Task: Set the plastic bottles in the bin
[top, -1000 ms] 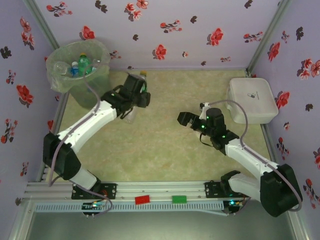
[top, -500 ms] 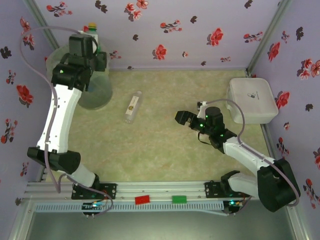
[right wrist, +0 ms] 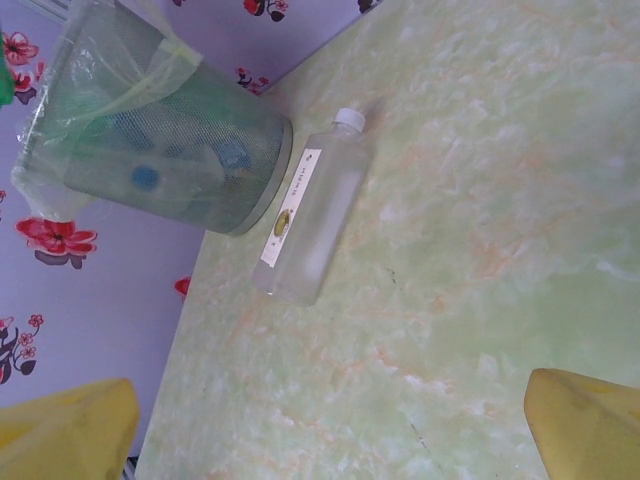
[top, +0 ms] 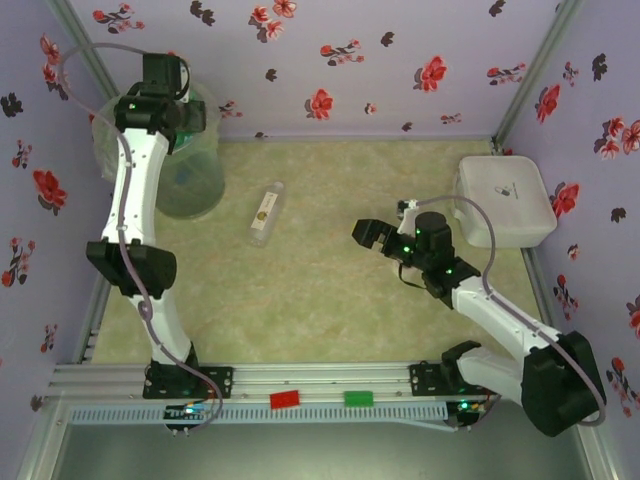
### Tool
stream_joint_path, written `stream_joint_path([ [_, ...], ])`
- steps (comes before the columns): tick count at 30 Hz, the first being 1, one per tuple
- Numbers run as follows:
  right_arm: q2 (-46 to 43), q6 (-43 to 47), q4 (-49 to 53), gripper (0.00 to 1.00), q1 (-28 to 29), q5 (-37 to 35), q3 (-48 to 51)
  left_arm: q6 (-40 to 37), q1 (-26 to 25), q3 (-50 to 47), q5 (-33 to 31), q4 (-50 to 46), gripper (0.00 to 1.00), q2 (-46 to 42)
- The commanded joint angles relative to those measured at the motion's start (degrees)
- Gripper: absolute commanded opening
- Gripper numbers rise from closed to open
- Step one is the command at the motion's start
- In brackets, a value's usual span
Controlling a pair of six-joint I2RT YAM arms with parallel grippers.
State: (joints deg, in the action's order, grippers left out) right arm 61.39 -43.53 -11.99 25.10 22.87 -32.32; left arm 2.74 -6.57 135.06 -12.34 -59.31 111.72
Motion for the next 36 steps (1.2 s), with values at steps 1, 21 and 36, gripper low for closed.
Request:
stream_joint_path([
  [1,-1.8,1.12,1.59,1.0,-0.14,-1.23,-0.67,2.22,0.99,4.44,2.41,-3.92,0.33,2.1],
  [21,-2.14,2.17,2.67,1.0,-0.14,-1.93,0.41,5.79,1.18,-1.98,4.52,2.63,1.0,-10.71],
  [36,-1.01,0.18,0.68,1.0,-0.14,-4.75,1.36,16.71,-15.21,-59.37,16.6,31.44,1.0,-38.7],
])
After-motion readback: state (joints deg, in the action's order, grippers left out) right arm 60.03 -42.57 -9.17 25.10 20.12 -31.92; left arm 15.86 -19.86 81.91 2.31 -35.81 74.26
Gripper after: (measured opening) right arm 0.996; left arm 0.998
